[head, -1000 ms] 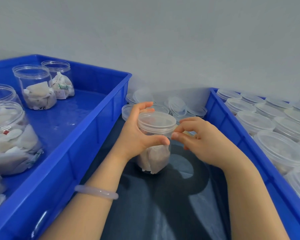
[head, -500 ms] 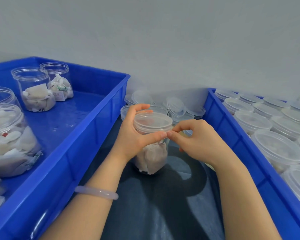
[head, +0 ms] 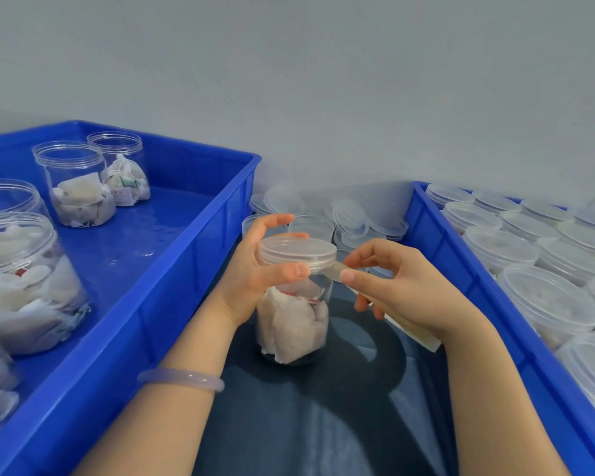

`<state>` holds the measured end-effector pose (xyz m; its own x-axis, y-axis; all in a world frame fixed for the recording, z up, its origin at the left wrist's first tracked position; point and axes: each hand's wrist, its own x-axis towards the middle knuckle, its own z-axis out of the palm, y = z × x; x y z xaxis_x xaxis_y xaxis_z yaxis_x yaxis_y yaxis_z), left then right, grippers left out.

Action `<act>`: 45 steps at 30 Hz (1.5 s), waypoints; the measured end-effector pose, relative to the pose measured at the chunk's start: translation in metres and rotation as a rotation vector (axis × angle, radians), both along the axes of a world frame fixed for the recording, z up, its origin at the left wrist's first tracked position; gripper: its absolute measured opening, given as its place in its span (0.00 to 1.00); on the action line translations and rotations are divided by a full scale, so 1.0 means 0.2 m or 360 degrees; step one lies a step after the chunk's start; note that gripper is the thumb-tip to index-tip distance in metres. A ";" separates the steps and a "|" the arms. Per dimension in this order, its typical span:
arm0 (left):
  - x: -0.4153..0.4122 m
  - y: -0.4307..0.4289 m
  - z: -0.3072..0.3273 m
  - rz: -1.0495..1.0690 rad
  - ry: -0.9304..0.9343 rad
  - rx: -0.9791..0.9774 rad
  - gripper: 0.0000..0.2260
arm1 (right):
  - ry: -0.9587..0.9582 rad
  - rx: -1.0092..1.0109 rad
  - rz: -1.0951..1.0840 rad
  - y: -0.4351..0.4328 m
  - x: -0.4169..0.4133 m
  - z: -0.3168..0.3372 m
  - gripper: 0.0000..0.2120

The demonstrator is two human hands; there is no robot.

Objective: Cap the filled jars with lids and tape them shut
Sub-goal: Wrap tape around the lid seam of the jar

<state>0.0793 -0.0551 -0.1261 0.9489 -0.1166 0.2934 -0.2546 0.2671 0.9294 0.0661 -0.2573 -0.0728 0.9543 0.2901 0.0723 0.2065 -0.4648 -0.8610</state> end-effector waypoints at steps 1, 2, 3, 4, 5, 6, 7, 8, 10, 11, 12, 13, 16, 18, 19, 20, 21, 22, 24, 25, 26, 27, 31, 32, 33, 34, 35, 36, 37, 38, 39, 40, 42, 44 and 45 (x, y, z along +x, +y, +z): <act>0.00 0.00 0.00 -0.0001 0.0007 -0.0018 0.35 | -0.0017 0.0024 0.0018 0.00 0.00 0.00 0.08; 0.00 0.01 0.00 -0.0012 0.0014 -0.0023 0.35 | -0.0034 0.0038 0.0013 0.00 0.01 0.00 0.08; 0.00 0.01 0.00 -0.0033 0.0023 -0.0019 0.35 | -0.0051 0.0046 -0.0009 0.01 0.01 -0.01 0.07; 0.00 0.01 0.00 -0.0060 0.0032 -0.0011 0.35 | -0.0071 0.0049 -0.0041 0.02 0.02 -0.02 0.08; 0.00 0.01 0.01 -0.0091 0.0041 -0.0006 0.34 | -0.0088 0.0054 -0.0073 0.03 0.02 -0.03 0.08; -0.01 0.02 0.01 -0.0120 0.0053 -0.0011 0.34 | -0.0101 0.0056 -0.0101 0.04 0.03 -0.03 0.09; -0.01 0.02 0.01 -0.0144 0.0065 -0.0024 0.33 | -0.0112 0.0054 -0.0120 0.04 0.03 -0.04 0.10; -0.01 0.02 0.01 -0.0166 0.0075 -0.0043 0.33 | -0.0120 0.0055 -0.0129 0.04 0.03 -0.04 0.12; -0.02 0.02 0.02 -0.0223 0.0095 -0.0079 0.35 | -0.0114 0.0081 -0.0129 0.04 0.04 -0.05 0.14; -0.02 0.01 0.01 -0.0246 0.0114 -0.0096 0.39 | -0.0094 0.0090 -0.0114 0.05 0.04 -0.05 0.15; -0.02 0.01 0.01 -0.0254 0.0136 -0.0105 0.44 | -0.0072 0.0082 -0.0088 0.04 0.04 -0.05 0.17; -0.02 0.00 0.02 -0.0239 0.0153 -0.0096 0.48 | -0.0046 0.0058 -0.0054 0.04 0.04 -0.05 0.21; -0.02 -0.03 0.03 -0.0063 0.0185 0.0046 0.53 | 0.0008 -0.0045 0.0023 0.03 0.03 -0.05 0.24; 0.00 -0.03 0.03 0.0069 0.0196 0.0131 0.50 | 0.0000 -0.0101 0.0040 0.03 0.03 -0.04 0.23; 0.00 -0.03 0.03 0.0134 0.0198 0.0162 0.46 | -0.0011 -0.0114 0.0025 0.03 0.02 -0.04 0.22; 0.01 -0.01 0.03 0.0181 0.0199 0.0193 0.42 | -0.0025 -0.0126 -0.0001 0.04 0.02 -0.04 0.21; 0.02 0.00 0.03 0.0192 0.0204 0.0227 0.38 | -0.0040 -0.0138 -0.0033 0.04 0.02 -0.04 0.21; 0.02 0.01 0.04 0.0173 0.0220 0.0276 0.35 | -0.0055 -0.0160 -0.0065 0.05 0.02 -0.04 0.20; 0.02 0.01 0.06 0.0132 0.0259 0.0460 0.35 | -0.0093 -0.0225 -0.0112 0.07 0.02 -0.04 0.21; 0.02 0.00 0.07 0.0157 0.0279 0.0549 0.37 | -0.0113 -0.0264 -0.0117 0.07 0.02 -0.03 0.22; 0.01 -0.02 0.07 0.0208 0.0301 0.0600 0.39 | -0.0129 -0.0306 -0.0108 0.08 0.02 -0.03 0.24; 0.01 -0.03 0.08 0.0256 0.0318 0.0626 0.40 | -0.0137 -0.0350 -0.0090 0.08 0.02 -0.02 0.26; 0.01 -0.07 0.09 0.0346 0.0312 0.0679 0.41 | 0.0001 -0.0297 -0.0055 0.04 0.01 -0.01 0.30; 0.00 -0.07 0.09 0.0354 0.0316 0.0625 0.39 | 0.0076 -0.0241 -0.0033 0.03 0.01 -0.01 0.31; 0.00 -0.06 0.09 0.0348 0.0320 0.0551 0.35 | 0.0170 -0.0203 0.0006 0.02 0.00 -0.01 0.35; 0.00 -0.05 0.09 0.0327 0.0307 0.0472 0.31 | 0.0274 -0.0179 0.0047 0.01 -0.01 -0.01 0.38; 0.00 -0.04 0.09 0.0305 0.0270 0.0417 0.25 | 0.0356 -0.0160 0.0074 0.01 -0.02 -0.01 0.39; -0.01 -0.04 0.09 0.0300 0.0233 0.0398 0.20 | 0.0395 -0.0147 0.0070 0.02 -0.02 -0.01 0.39; -0.01 -0.03 0.09 0.0306 0.0211 0.0398 0.17 | 0.0382 -0.0157 0.0029 0.02 -0.02 0.00 0.37; -0.01 -0.03 0.09 0.0316 0.0202 0.0399 0.17 | 0.0317 -0.0198 -0.0041 0.03 -0.02 0.01 0.34; 0.00 -0.03 0.09 0.0325 0.0194 0.0399 0.17 | 0.0214 -0.0251 -0.0110 0.03 -0.01 0.01 0.29; 0.00 -0.03 0.09 0.0326 0.0182 0.0401 0.17 | 0.0100 -0.0278 -0.0161 0.03 0.00 0.02 0.23; 0.00 -0.03 0.09 0.0309 0.0162 0.0395 0.17 | -0.0044 -0.0236 -0.0198 0.02 0.00 0.02 0.12; 0.00 -0.02 0.09 0.0312 0.0159 0.0402 0.16 | -0.0095 -0.0192 -0.0216 0.02 -0.01 0.01 0.09; 0.00 -0.02 0.08 0.0305 0.0159 0.0405 0.17 | -0.0121 -0.0190 -0.0248 0.03 -0.01 0.00 0.09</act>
